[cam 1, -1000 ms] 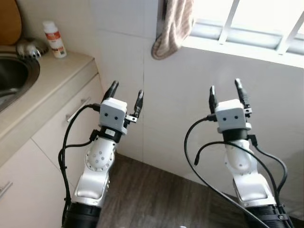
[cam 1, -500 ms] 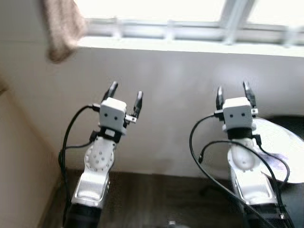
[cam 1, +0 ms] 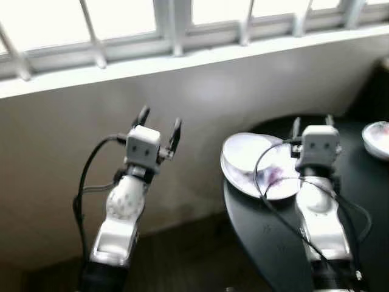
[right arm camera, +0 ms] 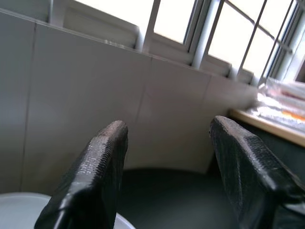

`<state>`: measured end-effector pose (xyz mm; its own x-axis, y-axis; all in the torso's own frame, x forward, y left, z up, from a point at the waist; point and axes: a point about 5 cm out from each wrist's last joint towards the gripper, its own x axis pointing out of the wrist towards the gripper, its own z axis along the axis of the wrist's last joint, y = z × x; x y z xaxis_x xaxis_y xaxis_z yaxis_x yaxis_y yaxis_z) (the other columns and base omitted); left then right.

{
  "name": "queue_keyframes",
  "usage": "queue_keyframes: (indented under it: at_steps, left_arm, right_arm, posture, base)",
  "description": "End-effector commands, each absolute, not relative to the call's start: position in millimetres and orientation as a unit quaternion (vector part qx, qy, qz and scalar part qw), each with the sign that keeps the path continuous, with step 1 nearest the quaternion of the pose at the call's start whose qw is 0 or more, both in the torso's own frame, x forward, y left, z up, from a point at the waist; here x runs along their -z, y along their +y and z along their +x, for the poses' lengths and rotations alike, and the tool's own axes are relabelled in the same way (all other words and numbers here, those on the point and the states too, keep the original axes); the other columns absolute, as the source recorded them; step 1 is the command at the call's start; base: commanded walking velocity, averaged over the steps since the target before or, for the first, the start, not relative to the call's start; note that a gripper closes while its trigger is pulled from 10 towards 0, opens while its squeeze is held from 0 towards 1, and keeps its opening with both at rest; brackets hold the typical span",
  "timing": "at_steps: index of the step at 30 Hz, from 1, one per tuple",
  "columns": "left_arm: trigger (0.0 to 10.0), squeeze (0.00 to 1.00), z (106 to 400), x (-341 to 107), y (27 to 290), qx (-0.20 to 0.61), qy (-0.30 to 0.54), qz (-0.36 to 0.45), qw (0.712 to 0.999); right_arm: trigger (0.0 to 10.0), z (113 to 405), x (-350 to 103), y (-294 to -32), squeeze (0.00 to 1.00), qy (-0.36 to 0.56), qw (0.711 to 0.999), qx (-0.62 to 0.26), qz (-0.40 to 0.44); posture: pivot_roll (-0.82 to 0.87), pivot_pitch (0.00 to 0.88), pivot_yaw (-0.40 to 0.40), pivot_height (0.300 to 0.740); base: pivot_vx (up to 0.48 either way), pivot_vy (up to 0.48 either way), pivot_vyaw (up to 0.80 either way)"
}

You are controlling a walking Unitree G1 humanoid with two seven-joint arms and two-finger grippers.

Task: Kitchen organization

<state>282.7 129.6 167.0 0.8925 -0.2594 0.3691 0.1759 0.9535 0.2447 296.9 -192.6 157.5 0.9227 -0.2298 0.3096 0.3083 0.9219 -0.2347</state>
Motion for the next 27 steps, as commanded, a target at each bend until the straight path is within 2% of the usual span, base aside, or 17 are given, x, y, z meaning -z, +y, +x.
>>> queue_keyframes:
  at_steps: [1, 3, 6, 7, 9, 15, 17, 23, 27]
  left_arm:
    - [10.0, 0.0, 283.5, -168.1, 129.1, 0.113, -0.204, 0.101, 0.967]
    - [10.0, 0.0, 283.7, -168.1, 129.0, 0.113, -0.203, 0.101, 0.967]
    - [10.0, 0.0, 284.1, -168.0, 128.5, 0.114, -0.203, 0.101, 0.967]
    - [10.0, 0.0, 284.3, -168.0, 127.6, 0.115, -0.203, 0.101, 0.967]
    - [10.0, 0.0, 284.4, -168.1, 127.2, 0.116, -0.203, 0.101, 0.967]
    - [10.0, 0.0, 285.7, -165.9, 128.7, 0.113, -0.191, 0.097, 0.97]
    - [10.0, 0.0, 286.7, -165.2, 127.9, 0.115, -0.185, 0.098, 0.971]
    - [10.0, 0.0, 285.8, -166.5, 128.1, 0.115, -0.193, 0.101, 0.969]
    - [10.0, 0.0, 284.8, -167.8, 129.5, 0.11, -0.198, 0.101, 0.969]
  right_arm:
    - [10.0, 301.8, -160.0, -197.7, 0.0, -0.129, 0.974, 0.141, -0.123]
    - [10.0, 302.9, -159.8, -197.7, 0.0, -0.127, 0.975, 0.136, -0.119]
    - [10.0, 309.2, -154.5, -196.0, 0.0, -0.094, 0.985, 0.108, -0.091]
    - [10.0, 314.5, -148.2, -197.2, 0.0, -0.061, 0.992, 0.1, -0.052]
    - [10.0, 316.9, -145.5, -198.1, 0.0, -0.046, 0.994, 0.098, -0.034]
    - [10.0, 333.5, -139.0, -187.3, 0.0, 0.018, 0.999, 0.004, 0.047]
    - [10.0, 337.4, -137.1, -185.1, 0.0, 0.038, 0.997, -0.01, 0.071]
    - [10.0, 342.0, -134.0, -186.2, 0.0, 0.06, 0.992, 0.008, 0.114]
    - [10.0, 343.2, -132.9, -189.3, 0.0, 0.067, 0.99, 0.021, 0.119]
  posture:
    - [0.0, 0.019, 0.014, 0.74]
    - [0.0, 0.019, 0.015, 0.74]
    - [0.0, 0.019, 0.017, 0.74]
    - [-0.01, 0.018, 0.018, 0.74]
    - [0.0, 0.019, 0.015, 0.74]
    - [0.0, 0.02, 0.015, 0.74]
    - [0.0, 0.02, 0.015, 0.74]
    - [0.01, 0.022, 0.013, 0.74]
    - [0.01, 0.023, 0.013, 0.74]
  base:
    - [0.0, 0.0, -0.8]
    - [0.0, 0.0, -0.8]
    - [0.0, 0.0, 0.0]
    - [0.0, 0.0, 0.0]
    - [0.0, 0.0, 0.0]
    - [0.0, 0.0, 0.0]
    - [0.0, 0.48, 0.0]
    - [0.0, 0.425, 0.0]
    - [0.0, 0.0, 0.0]
